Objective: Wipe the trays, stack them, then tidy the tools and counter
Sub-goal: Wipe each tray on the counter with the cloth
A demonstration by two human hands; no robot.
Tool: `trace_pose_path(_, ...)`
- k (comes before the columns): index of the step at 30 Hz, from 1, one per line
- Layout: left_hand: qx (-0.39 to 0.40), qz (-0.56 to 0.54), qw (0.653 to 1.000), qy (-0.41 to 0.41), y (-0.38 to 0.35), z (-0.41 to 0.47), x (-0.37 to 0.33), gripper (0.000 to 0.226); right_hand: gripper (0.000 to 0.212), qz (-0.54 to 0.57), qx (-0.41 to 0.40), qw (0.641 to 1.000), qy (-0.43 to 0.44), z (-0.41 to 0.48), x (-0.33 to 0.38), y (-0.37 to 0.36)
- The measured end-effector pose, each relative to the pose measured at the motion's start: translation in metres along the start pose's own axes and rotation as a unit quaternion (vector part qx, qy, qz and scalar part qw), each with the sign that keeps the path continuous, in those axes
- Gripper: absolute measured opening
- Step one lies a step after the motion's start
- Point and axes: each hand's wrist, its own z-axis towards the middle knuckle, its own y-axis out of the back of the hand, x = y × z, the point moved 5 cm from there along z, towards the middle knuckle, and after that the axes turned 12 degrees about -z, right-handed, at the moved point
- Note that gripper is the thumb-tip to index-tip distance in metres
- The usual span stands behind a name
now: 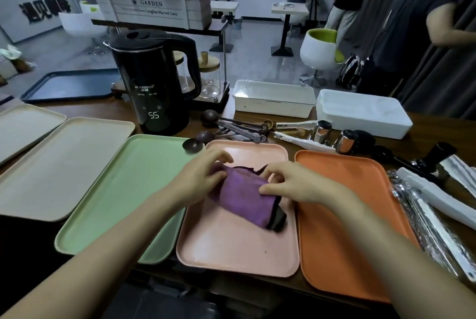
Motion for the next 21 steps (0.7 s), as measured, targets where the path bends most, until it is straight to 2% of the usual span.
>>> trace_pose_path(3,-0.057,0.183,0.979,-0.065,-0.008,-0.007,-0.001,0.017,0.034,-0.083,-0.024,0.996,-0.022,0.006,-0.007,-0.011)
trace_pose_path(5,-0.078,0.248,0.958,-0.124,-0.007,-0.010,-0.011,0.009,0.054,-0.085,-0.042,0.995,-0.014,0.010,-0.006,-0.013)
trace_pose_path(6,-0.064,0.257,0.955,-0.130,-0.007,-0.012,-0.013,0.016,0.063,-0.076,-0.036,0.996,-0.005,0.012,-0.004,-0.015)
trace_pose_path(9,0.013,0.210,0.975,-0.075,-0.006,-0.018,-0.008,0.030,0.077,-0.079,0.006,0.997,0.018,0.016,0.005,-0.021)
trace_pose_path(11,0.030,0.193,0.979,-0.064,-0.007,-0.021,-0.003,0.029,0.074,-0.075,0.019,0.997,0.010,0.017,0.009,-0.025)
trace_pose_path(14,0.022,0.202,0.976,-0.078,-0.009,-0.019,-0.002,0.032,0.057,-0.094,0.014,0.995,0.000,0.015,0.011,-0.026)
trace_pose_path(17,-0.032,0.263,0.959,-0.101,-0.012,-0.011,-0.002,0.037,0.039,-0.121,0.005,0.993,-0.012,0.012,0.007,-0.022)
trace_pose_path(19,-0.096,0.262,0.954,-0.107,-0.013,-0.011,-0.006,0.025,0.040,-0.131,0.010,0.991,-0.027,0.010,0.004,-0.023)
trace_pose_path(21,-0.095,0.228,0.963,-0.107,-0.016,-0.018,-0.008,0.019,0.043,-0.132,-0.039,0.990,-0.032,0.007,0.004,-0.018)
